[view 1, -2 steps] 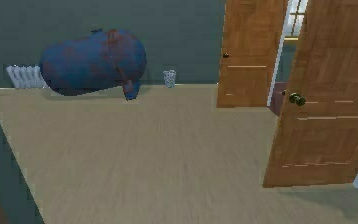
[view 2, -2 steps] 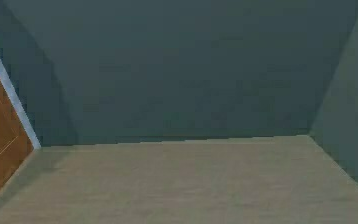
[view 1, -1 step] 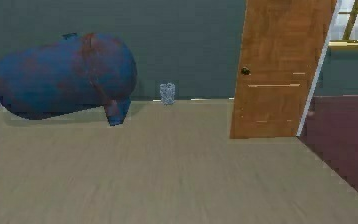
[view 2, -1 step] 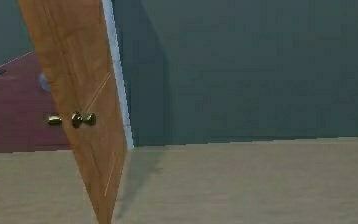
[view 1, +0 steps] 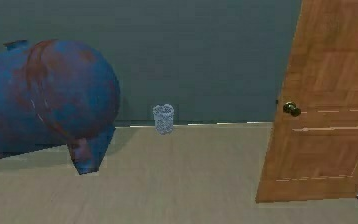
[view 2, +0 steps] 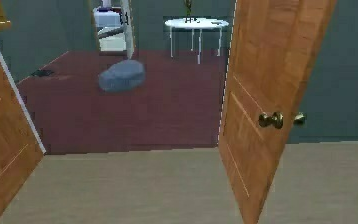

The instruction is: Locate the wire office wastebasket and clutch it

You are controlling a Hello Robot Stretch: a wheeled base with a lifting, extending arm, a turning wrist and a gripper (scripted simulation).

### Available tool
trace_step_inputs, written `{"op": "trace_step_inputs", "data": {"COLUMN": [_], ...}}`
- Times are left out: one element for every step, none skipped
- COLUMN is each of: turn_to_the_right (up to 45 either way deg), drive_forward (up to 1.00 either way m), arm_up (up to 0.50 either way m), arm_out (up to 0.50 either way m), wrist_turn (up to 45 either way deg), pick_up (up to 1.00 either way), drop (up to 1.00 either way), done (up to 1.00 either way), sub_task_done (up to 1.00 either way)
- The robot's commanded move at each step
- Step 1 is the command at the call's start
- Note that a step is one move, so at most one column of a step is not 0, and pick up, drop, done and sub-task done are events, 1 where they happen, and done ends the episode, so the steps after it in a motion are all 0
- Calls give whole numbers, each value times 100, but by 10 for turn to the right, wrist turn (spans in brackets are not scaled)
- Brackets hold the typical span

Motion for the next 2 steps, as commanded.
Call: {"op": "trace_step_inputs", "data": {"turn_to_the_right": [0, -60], "drive_forward": [100, 0], "arm_up": [0, 0], "arm_out": [0, 0], "wrist_turn": [0, 0], "pick_up": [0, 0], "drop": [0, 0], "done": [0, 0], "sub_task_done": [0, 0]}}
